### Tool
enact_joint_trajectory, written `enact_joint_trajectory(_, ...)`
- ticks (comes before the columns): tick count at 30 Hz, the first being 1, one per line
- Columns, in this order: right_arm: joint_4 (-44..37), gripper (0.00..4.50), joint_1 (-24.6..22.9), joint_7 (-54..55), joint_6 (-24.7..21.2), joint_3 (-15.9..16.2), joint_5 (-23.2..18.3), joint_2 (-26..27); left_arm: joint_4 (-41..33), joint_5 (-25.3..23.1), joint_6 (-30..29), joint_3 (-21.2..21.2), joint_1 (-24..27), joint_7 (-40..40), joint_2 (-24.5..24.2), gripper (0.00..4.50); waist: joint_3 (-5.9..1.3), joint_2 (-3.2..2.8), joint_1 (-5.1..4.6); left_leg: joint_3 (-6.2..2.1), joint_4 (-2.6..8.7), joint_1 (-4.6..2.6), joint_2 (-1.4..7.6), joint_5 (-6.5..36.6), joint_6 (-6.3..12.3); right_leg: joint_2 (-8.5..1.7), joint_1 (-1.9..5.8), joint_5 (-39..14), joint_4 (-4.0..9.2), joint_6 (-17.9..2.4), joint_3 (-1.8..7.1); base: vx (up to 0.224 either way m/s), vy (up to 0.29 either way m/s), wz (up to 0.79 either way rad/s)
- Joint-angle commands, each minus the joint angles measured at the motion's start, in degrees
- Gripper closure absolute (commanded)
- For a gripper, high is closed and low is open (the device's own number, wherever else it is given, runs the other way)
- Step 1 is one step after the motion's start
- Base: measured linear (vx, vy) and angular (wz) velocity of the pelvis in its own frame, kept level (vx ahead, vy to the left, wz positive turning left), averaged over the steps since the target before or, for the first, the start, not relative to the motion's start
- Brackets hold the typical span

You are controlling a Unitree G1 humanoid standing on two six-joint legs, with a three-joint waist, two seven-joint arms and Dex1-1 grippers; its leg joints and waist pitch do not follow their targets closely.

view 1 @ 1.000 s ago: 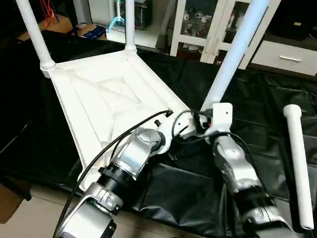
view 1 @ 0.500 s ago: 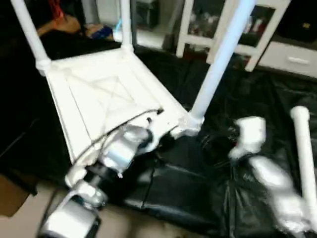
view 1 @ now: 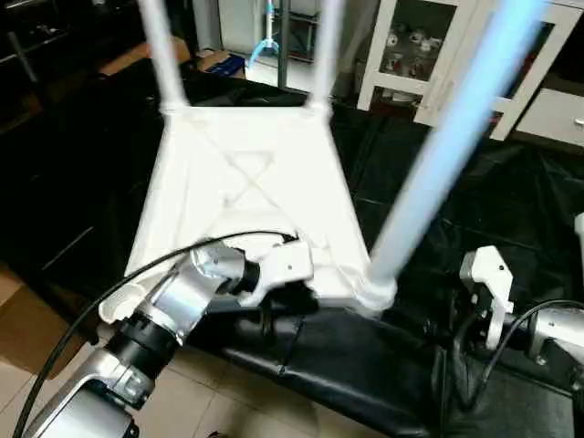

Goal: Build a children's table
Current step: Insert table leg to table base

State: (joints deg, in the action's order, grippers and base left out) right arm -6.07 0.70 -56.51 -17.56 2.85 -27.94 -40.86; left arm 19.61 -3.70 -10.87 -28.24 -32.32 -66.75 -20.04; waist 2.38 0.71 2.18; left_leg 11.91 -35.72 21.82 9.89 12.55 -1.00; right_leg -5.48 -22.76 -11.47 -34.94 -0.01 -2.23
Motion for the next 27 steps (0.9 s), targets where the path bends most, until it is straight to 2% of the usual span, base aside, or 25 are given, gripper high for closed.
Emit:
enact_joint_trajectory(1,-0.93,0.08,1.0,-3.32,-1.15,0.64,-1.2,-1.72,-0.95,0.51,1.99,-1.94,-0.13,-2.05,0.49,4.5,-2.98,0.62,-0.33,-1.65,4.77,-1.58,4.03,7.66,5.14,-3.28,2.4,-2.74,3.42,-15.91,2.2,0.0,0.0,0.0)
enact_joint_trajectory(5,0.91,0.08,2.79,-5.67,-0.19,1.52,0.34,-2.42,-0.97,0.48,2.59,-2.07,-0.13,-2.92,0.22,4.5,-3.03,0.75,-0.53,-1.73,4.73,-1.41,3.97,7.51,4.58,-3.35,2.33,-4.25,3.54,-14.89,2.21,0.0,0.0,0.0)
enact_joint_trajectory(7,3.11,0.08,4.71,-5.7,0.83,1.53,1.37,-1.77,-1.05,0.48,2.63,-2.09,-0.16,-3.14,0.18,4.5,-3.21,0.88,-0.65,-1.71,4.58,-1.38,3.89,6.4,4.86,-3.29,2.29,-3.38,3.35,-15.18,2.12,0.0,0.0,0.0)
enact_joint_trajectory(12,5.78,0.08,6.6,-6.79,1.94,1.77,2.5,-1.7,-1.3,0.36,2.6,-1.97,-0.08,-3.48,0.05,4.5,-3.46,0.75,-0.42,-1.64,4.28,-1.36,3.82,3.49,6.13,-3.22,2.44,0.98,2.82,-16.21,2.07,0.0,0.0,0.0)
enact_joint_trajectory(15,6.49,0.08,7.12,-7.5,2.24,2.07,2.84,-1.89,-1.13,0.32,2.87,-1.92,-0.11,-3.67,0.02,4.5,-3.42,0.72,-0.35,-1.62,4.24,-1.29,3.84,3.51,6.74,-3.27,2.49,1.0,2.83,-16.5,2.06,0.0,0.0,0.0)
enact_joint_trajectory(19,7.47,0.08,7.72,-7.98,2.58,2.35,3.04,-1.44,-0.88,0.23,3.19,-1.84,-0.15,-3.68,-0.06,4.5,-3.42,0.76,-0.46,-1.67,4.28,-1.3,3.86,4.29,6.33,-3.2,2.51,-0.44,2.91,-16.31,1.99,0.0,0.0,0.0)
enact_joint_trajectory(20,7.52,0.34,7.77,-8.01,2.53,2.35,2.98,-1.36,-0.86,0.23,3.21,-1.83,-0.16,-3.68,-0.06,4.5,-3.47,0.67,-0.44,-1.68,4.25,-1.35,3.85,4.1,6.35,-3.22,2.51,-0.19,2.87,-16.38,1.99,0.0,0.0,0.0)
enact_joint_trajectory(27,8.78,0.83,8.62,-9.06,3.62,3.17,3.19,0.21,-0.48,0.08,3.4,-1.88,-0.41,-3.96,-0.04,4.5,-3.61,0.5,-0.28,-1.63,4.1,-1.41,3.88,2.49,6.94,-3.14,2.49,2.51,2.53,-17.17,1.95,0.0,0.0,0.0)
